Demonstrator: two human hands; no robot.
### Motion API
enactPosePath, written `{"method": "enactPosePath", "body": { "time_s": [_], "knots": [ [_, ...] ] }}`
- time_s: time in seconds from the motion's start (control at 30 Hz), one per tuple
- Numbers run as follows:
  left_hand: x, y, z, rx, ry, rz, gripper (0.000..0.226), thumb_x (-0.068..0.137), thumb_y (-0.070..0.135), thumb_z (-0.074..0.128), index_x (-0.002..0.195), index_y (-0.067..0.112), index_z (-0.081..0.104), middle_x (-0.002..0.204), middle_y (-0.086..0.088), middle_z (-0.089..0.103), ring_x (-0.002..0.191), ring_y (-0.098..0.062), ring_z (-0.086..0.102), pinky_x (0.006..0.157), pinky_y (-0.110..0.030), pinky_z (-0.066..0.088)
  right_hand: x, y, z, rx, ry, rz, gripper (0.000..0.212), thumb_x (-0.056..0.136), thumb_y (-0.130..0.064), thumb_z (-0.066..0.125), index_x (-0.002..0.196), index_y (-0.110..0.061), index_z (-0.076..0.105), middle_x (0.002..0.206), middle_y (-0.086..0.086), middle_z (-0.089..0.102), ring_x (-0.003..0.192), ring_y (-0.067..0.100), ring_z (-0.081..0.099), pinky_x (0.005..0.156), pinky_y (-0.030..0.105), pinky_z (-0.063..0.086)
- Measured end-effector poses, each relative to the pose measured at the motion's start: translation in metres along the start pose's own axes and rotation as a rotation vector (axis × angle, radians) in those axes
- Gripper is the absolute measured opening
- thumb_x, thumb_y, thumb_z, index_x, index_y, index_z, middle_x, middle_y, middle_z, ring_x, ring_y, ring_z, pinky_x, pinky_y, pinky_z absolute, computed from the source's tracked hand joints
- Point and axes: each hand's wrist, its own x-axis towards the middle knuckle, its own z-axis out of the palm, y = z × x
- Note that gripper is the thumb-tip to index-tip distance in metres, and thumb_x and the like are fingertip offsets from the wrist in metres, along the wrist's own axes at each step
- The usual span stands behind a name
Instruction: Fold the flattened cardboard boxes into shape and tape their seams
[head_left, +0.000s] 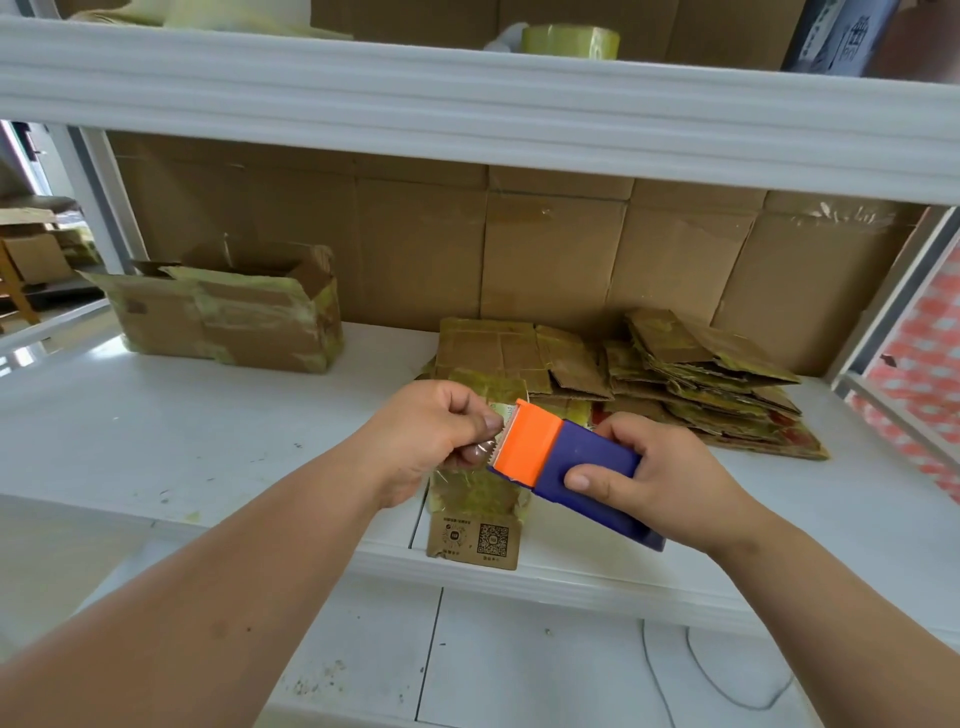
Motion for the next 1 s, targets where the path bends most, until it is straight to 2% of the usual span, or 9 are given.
{"method": "enactPosePath", "body": {
  "time_s": [0.27, 0.37, 0.43, 0.53, 0.7, 0.87, 1.0],
  "knots": [
    [0.003, 0.008, -0.035, -0.022, 0.098, 0.049, 0.009, 0.091, 0.004, 0.066, 0.082, 0.004, 0.066, 0.068, -0.004, 0.061, 0.053, -0.008, 0.053, 0.06, -0.024, 0.056, 0.007, 0.012, -0.009, -0.078, -0.022, -0.035, 0.055, 0.06, -0.076, 0.058, 0.091, -0.031, 0.06, 0.078, -0.012, 0.065, 0.069, 0.001, 0.063, 0.058, 0.017, 0.044],
    [0.003, 0.007, -0.063, -0.053, 0.189, 0.032, 0.009, 0.091, 0.006, 0.067, 0.082, 0.004, 0.067, 0.069, -0.004, 0.059, 0.058, -0.011, 0.053, 0.058, -0.022, 0.055, 0.005, 0.03, -0.017, -0.113, 0.006, -0.002, 0.061, 0.062, -0.086, 0.059, 0.082, -0.029, 0.063, 0.073, -0.01, 0.065, 0.067, 0.005, 0.06, 0.06, 0.029, 0.047],
    [0.005, -0.001, -0.077, -0.074, 0.232, -0.01, 0.009, 0.091, 0.009, 0.067, 0.083, 0.005, 0.067, 0.067, -0.006, 0.057, 0.057, -0.01, 0.052, 0.056, -0.022, 0.055, 0.006, 0.042, -0.022, -0.18, 0.003, 0.022, 0.065, 0.06, -0.091, 0.054, 0.076, -0.028, 0.063, 0.07, -0.01, 0.063, 0.064, 0.008, 0.058, 0.06, 0.031, 0.044],
    [0.008, -0.019, -0.084, -0.072, 0.236, -0.123, 0.006, 0.09, 0.011, 0.069, 0.087, 0.006, 0.067, 0.064, -0.004, 0.062, 0.053, -0.009, 0.052, 0.052, -0.022, 0.054, 0.01, 0.052, -0.029, -0.248, -0.05, 0.076, 0.061, 0.058, -0.086, 0.052, 0.072, -0.028, 0.065, 0.063, -0.01, 0.063, 0.06, 0.007, 0.058, 0.058, 0.028, 0.041],
    [0.015, -0.037, -0.078, -0.077, 0.274, -0.217, 0.005, 0.089, 0.01, 0.071, 0.089, 0.006, 0.068, 0.065, -0.005, 0.066, 0.052, -0.01, 0.053, 0.05, -0.024, 0.053, 0.023, 0.053, -0.031, -0.234, -0.129, 0.124, 0.058, 0.064, -0.081, 0.053, 0.073, -0.026, 0.068, 0.061, -0.01, 0.065, 0.061, 0.008, 0.062, 0.062, 0.03, 0.046],
    [0.02, -0.048, -0.075, -0.077, 0.277, -0.276, 0.008, 0.089, 0.011, 0.072, 0.091, 0.004, 0.069, 0.064, -0.005, 0.067, 0.05, -0.01, 0.054, 0.051, -0.025, 0.054, 0.031, 0.052, -0.032, -0.32, -0.156, 0.138, 0.062, 0.074, -0.079, 0.033, 0.076, -0.026, 0.067, 0.064, -0.004, 0.061, 0.067, 0.012, 0.06, 0.064, 0.03, 0.044],
    [0.024, -0.058, -0.069, -0.082, 0.269, -0.317, 0.013, 0.089, 0.013, 0.073, 0.094, 0.001, 0.07, 0.064, -0.005, 0.067, 0.05, -0.01, 0.054, 0.052, -0.025, 0.054, 0.038, 0.053, -0.032, -0.406, -0.185, 0.161, 0.065, 0.073, -0.081, 0.029, 0.077, -0.028, 0.067, 0.071, -0.003, 0.064, 0.073, 0.012, 0.061, 0.069, 0.034, 0.048]
  ]
}}
